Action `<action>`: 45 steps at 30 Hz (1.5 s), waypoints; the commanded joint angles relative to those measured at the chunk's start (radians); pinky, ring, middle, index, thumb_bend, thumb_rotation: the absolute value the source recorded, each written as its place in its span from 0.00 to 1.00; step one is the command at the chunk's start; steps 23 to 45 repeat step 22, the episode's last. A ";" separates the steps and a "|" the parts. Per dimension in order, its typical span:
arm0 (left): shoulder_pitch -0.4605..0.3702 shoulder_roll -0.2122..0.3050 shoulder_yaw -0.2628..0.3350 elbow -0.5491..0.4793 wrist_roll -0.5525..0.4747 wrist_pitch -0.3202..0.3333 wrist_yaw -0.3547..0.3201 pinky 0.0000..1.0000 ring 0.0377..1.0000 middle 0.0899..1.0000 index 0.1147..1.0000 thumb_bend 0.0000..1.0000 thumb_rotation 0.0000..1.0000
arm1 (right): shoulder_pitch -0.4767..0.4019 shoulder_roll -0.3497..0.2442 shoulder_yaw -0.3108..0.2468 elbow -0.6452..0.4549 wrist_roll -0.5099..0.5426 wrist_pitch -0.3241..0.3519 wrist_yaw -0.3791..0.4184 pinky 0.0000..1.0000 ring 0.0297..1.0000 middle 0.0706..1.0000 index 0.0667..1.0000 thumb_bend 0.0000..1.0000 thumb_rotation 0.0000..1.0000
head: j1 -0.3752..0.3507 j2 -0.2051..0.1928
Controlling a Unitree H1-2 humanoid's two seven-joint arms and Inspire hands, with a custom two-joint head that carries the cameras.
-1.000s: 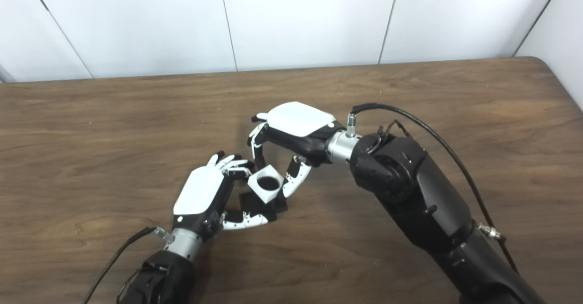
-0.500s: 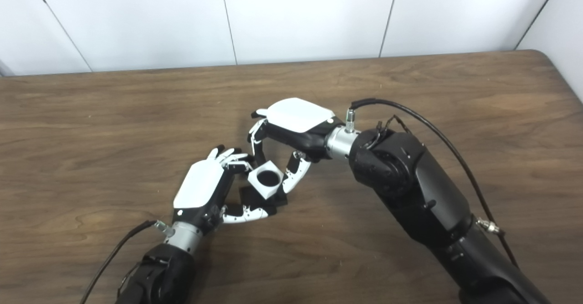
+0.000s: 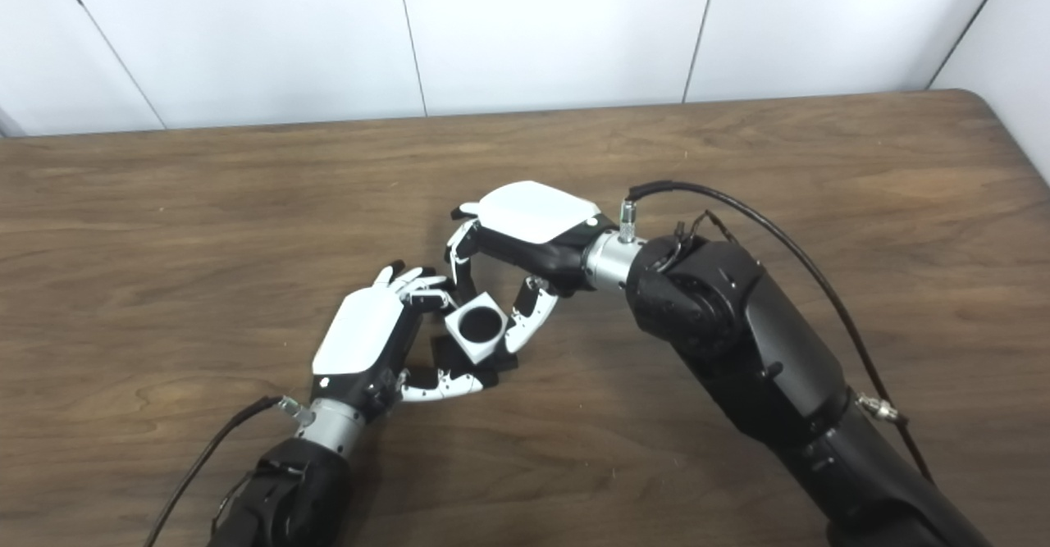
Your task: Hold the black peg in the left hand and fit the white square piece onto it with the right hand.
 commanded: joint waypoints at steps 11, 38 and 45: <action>0.023 0.010 -0.027 0.023 0.007 0.009 -0.069 1.00 0.90 0.78 0.42 0.52 0.05 | -0.026 -0.010 -0.020 -0.030 -0.011 -0.001 -0.006 0.89 0.97 0.86 0.63 1.00 0.34 | -0.004 0.005; 0.019 0.012 -0.019 0.022 0.002 0.021 -0.079 1.00 0.90 0.79 0.42 0.52 0.05 | -0.023 -0.040 -0.059 -0.051 0.010 0.016 0.013 0.89 0.97 0.84 0.60 1.00 0.32 | -0.003 0.008; 0.019 0.012 -0.019 0.022 0.002 0.021 -0.079 1.00 0.90 0.79 0.42 0.52 0.05 | -0.023 -0.040 -0.059 -0.051 0.010 0.016 0.013 0.89 0.97 0.84 0.60 1.00 0.32 | -0.003 0.008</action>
